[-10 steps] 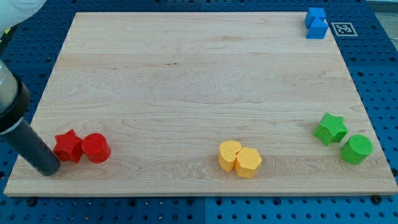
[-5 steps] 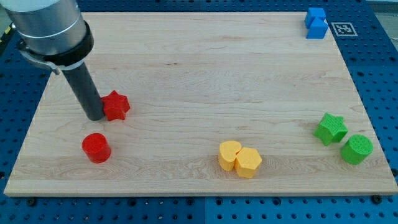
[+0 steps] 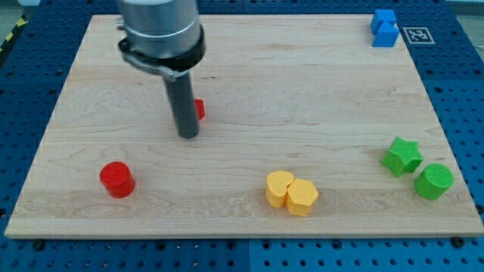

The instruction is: Push the red star to the top center of the board

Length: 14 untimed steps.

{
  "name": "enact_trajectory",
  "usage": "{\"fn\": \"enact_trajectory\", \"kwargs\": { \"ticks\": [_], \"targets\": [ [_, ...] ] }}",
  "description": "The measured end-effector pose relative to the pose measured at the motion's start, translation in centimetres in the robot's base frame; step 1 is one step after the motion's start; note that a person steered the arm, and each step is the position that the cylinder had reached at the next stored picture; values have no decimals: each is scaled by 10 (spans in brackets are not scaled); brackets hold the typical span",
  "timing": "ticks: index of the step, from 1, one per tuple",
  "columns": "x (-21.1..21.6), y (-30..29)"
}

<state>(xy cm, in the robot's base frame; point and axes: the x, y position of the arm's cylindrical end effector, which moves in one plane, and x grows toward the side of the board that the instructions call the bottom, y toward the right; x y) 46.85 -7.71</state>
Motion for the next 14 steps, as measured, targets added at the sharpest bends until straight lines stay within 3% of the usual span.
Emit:
{"fn": "enact_trajectory", "kwargs": {
  "ticks": [2,5,11,13,14],
  "targets": [
    [-53,1],
    [-98,-48],
    [-215,36],
    [-226,36],
    [-194,36]
  ]
}}
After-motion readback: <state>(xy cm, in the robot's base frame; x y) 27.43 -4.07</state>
